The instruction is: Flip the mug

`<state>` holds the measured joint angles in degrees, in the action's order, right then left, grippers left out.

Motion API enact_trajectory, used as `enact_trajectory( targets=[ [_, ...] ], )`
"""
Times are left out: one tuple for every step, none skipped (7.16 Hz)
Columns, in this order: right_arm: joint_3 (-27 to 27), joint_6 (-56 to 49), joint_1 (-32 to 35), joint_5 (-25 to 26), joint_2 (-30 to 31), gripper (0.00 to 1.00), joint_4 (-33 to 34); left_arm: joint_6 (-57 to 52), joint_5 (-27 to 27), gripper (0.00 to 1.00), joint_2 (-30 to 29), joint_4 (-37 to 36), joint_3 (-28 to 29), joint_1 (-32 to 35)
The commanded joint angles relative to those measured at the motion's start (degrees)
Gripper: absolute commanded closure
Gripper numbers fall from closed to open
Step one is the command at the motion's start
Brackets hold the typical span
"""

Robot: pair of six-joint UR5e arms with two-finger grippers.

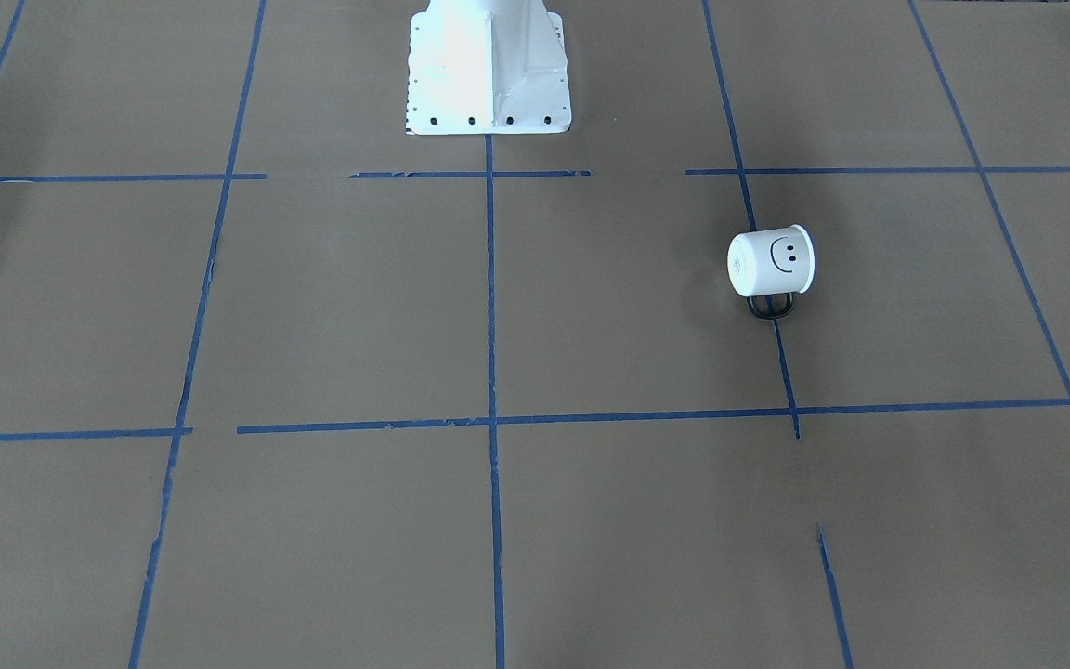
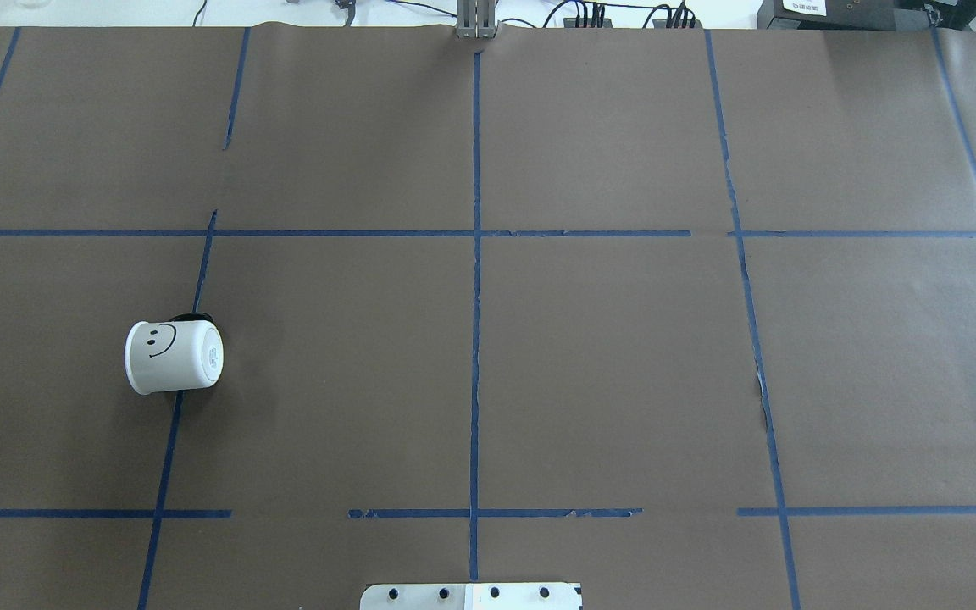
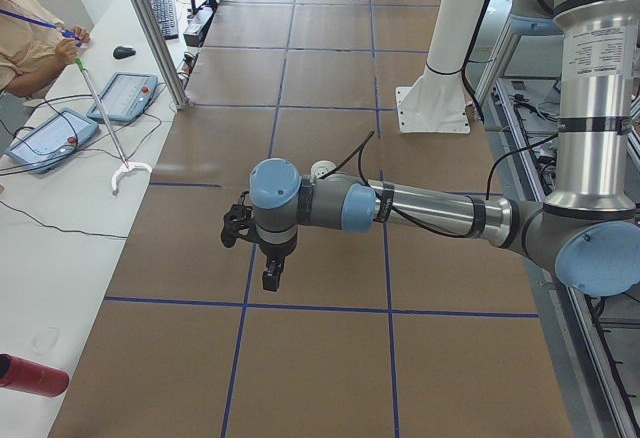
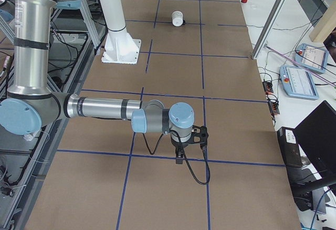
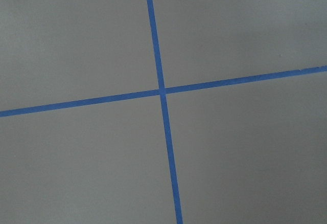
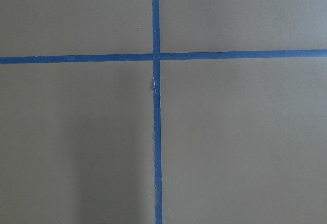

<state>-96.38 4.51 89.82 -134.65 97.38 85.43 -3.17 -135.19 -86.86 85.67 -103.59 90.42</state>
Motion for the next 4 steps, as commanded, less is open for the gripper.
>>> enact_trajectory(
  targets=[
    [0.1, 0.0, 0.0, 0.0, 0.0, 0.00, 0.0, -0.3, -0.5, 0.00, -0.2, -1.7, 0.2, 0.0],
    [0.0, 0.0, 0.0, 0.0, 0.0, 0.00, 0.0, -0.2, -0.5, 0.00, -0.2, -1.6, 0.3, 0.0],
    [0.1, 0.1, 0.0, 0.0, 0.0, 0.00, 0.0, -0.3, -0.6, 0.00, -0.2, -1.5, 0.7, -0.1],
    [0.1, 0.0, 0.0, 0.0, 0.0, 0.00, 0.0, 0.1, -1.6, 0.00, -0.2, -0.2, 1.8, -0.1]
  ],
)
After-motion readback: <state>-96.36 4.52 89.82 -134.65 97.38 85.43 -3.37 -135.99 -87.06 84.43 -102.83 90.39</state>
